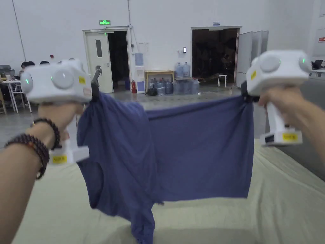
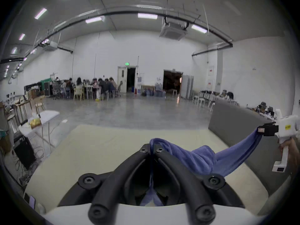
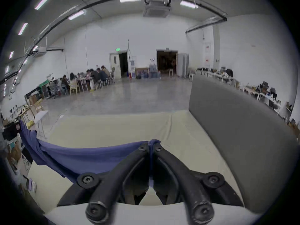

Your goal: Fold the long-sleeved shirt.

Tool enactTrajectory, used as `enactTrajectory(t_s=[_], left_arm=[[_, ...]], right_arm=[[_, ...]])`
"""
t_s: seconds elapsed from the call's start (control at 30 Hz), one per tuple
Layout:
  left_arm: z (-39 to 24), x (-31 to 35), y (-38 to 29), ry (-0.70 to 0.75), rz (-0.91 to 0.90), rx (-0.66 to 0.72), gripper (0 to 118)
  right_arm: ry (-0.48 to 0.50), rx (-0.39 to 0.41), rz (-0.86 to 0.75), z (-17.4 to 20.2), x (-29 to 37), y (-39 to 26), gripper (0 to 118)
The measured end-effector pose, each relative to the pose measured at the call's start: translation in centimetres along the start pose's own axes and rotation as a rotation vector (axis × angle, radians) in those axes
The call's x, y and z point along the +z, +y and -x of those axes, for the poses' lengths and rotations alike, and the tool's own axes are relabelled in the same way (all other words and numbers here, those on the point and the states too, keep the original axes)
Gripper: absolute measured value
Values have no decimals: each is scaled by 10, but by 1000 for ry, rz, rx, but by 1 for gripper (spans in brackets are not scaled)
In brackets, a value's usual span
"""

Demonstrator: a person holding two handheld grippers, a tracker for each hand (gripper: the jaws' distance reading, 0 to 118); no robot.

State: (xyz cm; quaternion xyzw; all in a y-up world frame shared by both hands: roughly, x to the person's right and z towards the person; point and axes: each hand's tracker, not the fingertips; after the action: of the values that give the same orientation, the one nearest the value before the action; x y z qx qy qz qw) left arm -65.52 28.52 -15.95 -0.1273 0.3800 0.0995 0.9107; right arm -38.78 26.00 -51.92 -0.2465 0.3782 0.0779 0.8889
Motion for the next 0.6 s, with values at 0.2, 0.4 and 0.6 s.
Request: enactTrajectory(t_s=[0.2,0.4,0.6], left_arm=[[9,-14,-78,-6,87,-2,0],[14,67,-117,-66,41,-42,0],[5,174,-210,-133,116,-180,0]], right_arm=[[25,-44,103,-20,-37,-76,0],[104,8,48,-39,28,-115,0],[175,62,111,-73,83,-218,0]])
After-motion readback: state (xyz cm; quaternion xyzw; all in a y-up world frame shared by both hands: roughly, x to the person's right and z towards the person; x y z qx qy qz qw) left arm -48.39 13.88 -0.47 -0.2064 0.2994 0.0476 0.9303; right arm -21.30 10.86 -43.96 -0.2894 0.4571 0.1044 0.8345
